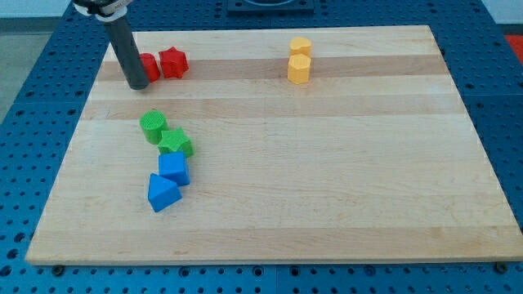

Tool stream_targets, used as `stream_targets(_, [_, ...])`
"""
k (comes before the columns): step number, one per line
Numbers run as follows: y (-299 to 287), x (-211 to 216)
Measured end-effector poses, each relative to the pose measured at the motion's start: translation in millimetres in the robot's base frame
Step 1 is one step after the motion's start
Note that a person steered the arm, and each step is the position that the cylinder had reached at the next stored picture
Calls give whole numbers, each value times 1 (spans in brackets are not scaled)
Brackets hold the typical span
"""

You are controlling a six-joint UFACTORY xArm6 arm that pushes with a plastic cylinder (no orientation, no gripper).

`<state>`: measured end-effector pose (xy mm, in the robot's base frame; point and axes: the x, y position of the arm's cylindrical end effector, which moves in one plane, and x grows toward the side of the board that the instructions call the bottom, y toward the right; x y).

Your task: Push the green circle to the center left side of the board

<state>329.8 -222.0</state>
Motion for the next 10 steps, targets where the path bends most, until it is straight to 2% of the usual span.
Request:
stream_targets(1, [-1,-1])
stream_targets(2, [-12,32])
stream_targets(3, [-47,61])
stream_targets(5, [-74,76])
stream_targets(6, [-74,124])
stream_targets(7, [-23,164])
stream_targets(8, [48,166])
stream_targets(9, [95,151])
stream_targets(10, [104,126])
